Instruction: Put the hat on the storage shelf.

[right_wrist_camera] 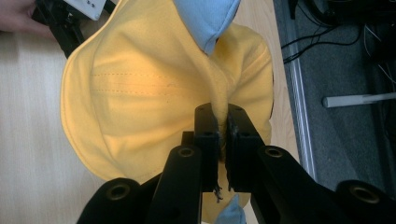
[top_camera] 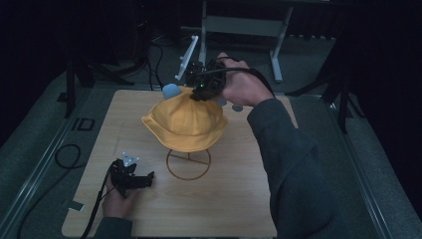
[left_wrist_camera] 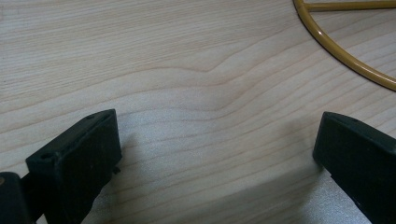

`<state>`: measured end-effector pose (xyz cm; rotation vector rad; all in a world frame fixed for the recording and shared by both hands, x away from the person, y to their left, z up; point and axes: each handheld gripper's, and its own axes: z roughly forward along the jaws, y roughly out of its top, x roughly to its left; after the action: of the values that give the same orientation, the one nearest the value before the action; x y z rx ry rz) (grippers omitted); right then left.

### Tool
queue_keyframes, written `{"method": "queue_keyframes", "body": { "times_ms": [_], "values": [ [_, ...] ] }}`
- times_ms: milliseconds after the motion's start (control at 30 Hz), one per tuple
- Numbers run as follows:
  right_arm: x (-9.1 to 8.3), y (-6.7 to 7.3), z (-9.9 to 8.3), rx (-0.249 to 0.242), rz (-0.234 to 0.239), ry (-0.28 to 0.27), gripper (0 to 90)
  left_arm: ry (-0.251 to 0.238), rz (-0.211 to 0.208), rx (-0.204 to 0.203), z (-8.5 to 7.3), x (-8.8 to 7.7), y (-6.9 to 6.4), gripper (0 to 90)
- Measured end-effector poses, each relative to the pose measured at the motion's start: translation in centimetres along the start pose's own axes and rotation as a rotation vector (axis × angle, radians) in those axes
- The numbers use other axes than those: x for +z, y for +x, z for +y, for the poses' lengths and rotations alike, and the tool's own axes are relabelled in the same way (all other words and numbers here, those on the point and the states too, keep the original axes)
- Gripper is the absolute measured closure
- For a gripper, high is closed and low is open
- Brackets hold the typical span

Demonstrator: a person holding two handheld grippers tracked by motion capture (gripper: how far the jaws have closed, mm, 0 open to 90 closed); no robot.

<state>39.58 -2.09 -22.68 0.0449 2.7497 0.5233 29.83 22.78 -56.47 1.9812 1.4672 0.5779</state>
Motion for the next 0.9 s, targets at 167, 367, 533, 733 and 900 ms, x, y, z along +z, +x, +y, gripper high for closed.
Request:
{"method": "queue_keyframes", "body": {
  "times_ms": [167, 367, 533, 733, 900],
  "values": [
    [1.4, 0.5, 0.8, -0.007, 0.007, 0.036, 84.6, 0.0, 0.001, 0.001, 0.0, 0.0, 0.0, 0.8],
    [2.9, 1.0, 1.4, -0.027, 0.016, 0.061, 84.6, -0.001, 0.001, -0.001, 0.0, 0.0, 0.0, 0.8],
    [3.8, 1.2, 1.8, -0.024, 0.018, 0.069, 82.5, -0.001, 0.0, -0.002, 0.0, 0.0, 0.0, 0.8],
    [4.4, 1.5, 2.1, -0.014, 0.048, 0.059, 55.2, -0.001, 0.001, -0.001, 0.0, 0.0, 0.0, 0.8],
    [4.7, 1.5, 1.7, 0.016, 0.061, 0.081, 19.1, -0.001, 0.001, -0.001, 0.0, 0.0, 0.0, 0.8]
  ]
}}
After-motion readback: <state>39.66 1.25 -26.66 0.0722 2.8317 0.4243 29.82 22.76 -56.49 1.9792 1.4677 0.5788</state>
